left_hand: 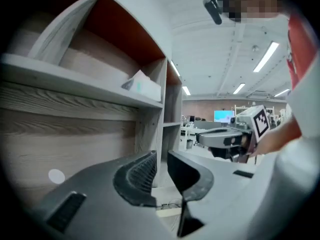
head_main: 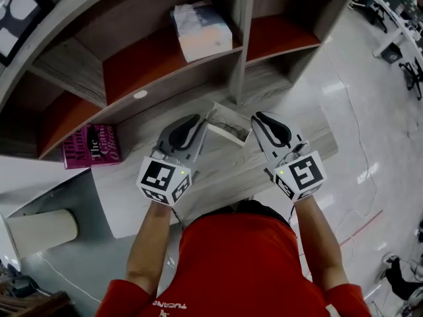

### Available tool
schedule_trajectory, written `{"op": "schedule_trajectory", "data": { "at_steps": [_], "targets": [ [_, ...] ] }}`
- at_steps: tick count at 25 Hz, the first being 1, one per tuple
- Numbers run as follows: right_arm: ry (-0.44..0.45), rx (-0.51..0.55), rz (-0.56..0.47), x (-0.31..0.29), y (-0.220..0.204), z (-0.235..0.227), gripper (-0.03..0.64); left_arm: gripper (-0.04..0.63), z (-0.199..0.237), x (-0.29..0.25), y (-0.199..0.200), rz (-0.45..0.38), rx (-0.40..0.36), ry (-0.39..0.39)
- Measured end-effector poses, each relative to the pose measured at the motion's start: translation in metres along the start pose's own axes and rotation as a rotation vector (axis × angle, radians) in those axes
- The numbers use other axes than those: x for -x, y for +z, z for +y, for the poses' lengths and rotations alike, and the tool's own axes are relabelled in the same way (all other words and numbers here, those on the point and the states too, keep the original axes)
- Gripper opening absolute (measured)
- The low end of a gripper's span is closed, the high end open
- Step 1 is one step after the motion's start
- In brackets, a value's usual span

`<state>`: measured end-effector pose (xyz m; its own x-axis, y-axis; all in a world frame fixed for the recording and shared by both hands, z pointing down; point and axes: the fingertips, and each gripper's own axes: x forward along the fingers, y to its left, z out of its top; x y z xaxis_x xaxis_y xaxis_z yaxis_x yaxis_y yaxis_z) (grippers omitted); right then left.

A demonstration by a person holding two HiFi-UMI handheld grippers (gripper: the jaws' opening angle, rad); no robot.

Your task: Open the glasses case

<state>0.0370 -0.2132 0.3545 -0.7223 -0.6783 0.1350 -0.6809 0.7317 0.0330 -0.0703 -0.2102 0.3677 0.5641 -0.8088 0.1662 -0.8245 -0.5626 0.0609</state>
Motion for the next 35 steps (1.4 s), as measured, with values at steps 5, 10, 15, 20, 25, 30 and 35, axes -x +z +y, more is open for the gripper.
{"op": "schedule_trajectory", "data": {
  "at_steps": [5, 10, 15, 20, 25, 30, 35],
  "targets": [
    [0.004, 0.003, -0.079, 0.015, 0.029, 0.013, 0.025, 0.041, -0.016, 0.016, 0.042, -0.099, -0.009, 0.023],
    [0.005, -0.003, -0.134, 0.026, 0.042, 0.028, 0.006, 0.028, -0.022, 0.03, 0.061, -0.182, -0.015, 0.058],
    [0.024, -0.003, -0.17, 0.033, 0.045, 0.043, 0.005, 0.017, -0.03, 0.038, 0.071, -0.238, -0.038, 0.07],
    [0.02, -0.007, -0.196, 0.038, 0.049, 0.046, 0.005, 0.009, -0.039, 0.039, 0.075, -0.267, -0.062, 0.068],
    [0.009, -0.019, -0.207, 0.042, 0.05, 0.043, 0.005, 0.009, -0.046, 0.04, 0.08, -0.285, -0.087, 0.064],
    [-0.005, -0.019, -0.213, 0.046, 0.05, 0.039, 0.003, 0.009, -0.047, 0.041, 0.083, -0.293, -0.097, 0.07],
    [-0.009, -0.02, -0.205, 0.048, 0.047, 0.038, 0.003, 0.009, -0.049, 0.04, 0.082, -0.291, -0.093, 0.071]
  ]
}}
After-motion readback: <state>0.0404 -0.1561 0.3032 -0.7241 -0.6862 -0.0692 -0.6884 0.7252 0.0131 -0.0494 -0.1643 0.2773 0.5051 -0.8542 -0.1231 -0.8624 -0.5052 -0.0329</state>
